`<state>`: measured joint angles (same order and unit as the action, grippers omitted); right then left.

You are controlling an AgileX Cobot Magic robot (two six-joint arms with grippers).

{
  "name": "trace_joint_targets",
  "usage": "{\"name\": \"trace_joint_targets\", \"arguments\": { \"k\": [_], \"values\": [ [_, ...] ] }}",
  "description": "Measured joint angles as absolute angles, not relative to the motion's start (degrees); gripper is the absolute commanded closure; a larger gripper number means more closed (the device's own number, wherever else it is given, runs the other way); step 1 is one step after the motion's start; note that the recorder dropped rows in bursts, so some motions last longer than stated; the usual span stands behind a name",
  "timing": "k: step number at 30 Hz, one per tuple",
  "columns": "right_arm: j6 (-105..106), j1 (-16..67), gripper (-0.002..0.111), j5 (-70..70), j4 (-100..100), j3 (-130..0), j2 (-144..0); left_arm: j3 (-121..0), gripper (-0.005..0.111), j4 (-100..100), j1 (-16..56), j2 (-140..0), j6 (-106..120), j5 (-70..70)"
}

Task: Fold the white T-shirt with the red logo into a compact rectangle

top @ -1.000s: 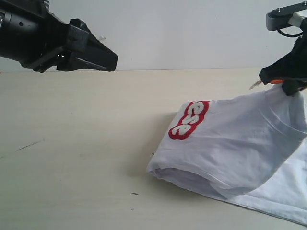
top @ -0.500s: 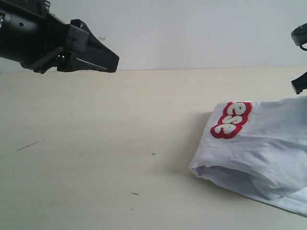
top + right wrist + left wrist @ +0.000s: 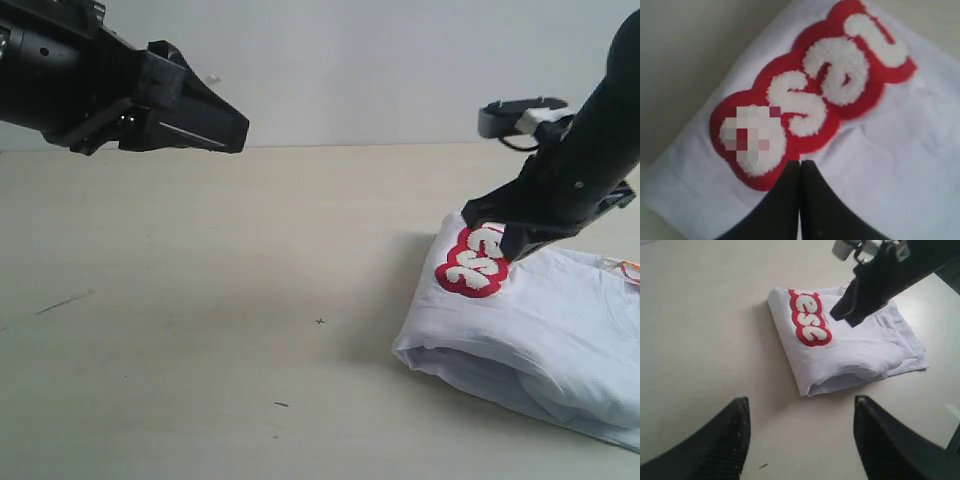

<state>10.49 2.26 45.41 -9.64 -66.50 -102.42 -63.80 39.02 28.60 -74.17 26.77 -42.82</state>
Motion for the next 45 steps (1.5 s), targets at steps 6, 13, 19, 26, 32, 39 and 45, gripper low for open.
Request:
{"name": "trace_joint_targets", "arguments": {
  "k": [6,13,19,26,32,39,45],
  "values": [
    [9.3,6.5,0.108,34.1,-9.6,-65.7,-112.4,-63.8,0.066,39.2,28.6,-72.9,27.0,-41.6],
    [8.9,11.9,0.108,28.2,-9.5,-68.9,-118.1,-63.8,0.078,39.4,28.6,-69.9,27.0,-39.8],
    [11.5,19.5,0.108,27.1,-9.3,-73.5,-120.9,-63.8,0.079,39.4,28.6,-67.8,27.0,-39.4],
    [15.6,28.3,0.108,30.8,-11.6,-78.1,-122.7,-63.8,0.079,39.4,28.6,-66.6,27.0,-39.4],
    [13.6,31.6,0.107,33.0,-14.0,-81.2,-123.2,-63.8,0.079,38.8,28.6,-66.3,27.0,-39.7],
    [0.9,31.2,0.069,35.9,-5.1,-82.6,-118.6,-63.8,0.079,37.2,28.6,-66.3,27.1,-40.6],
    [-7.1,24.7,0.056,44.8,2.2,-82.2,-111.3,-63.8,0.079,34.6,28.6,-66.3,26.7,-40.7]
  ]
}}
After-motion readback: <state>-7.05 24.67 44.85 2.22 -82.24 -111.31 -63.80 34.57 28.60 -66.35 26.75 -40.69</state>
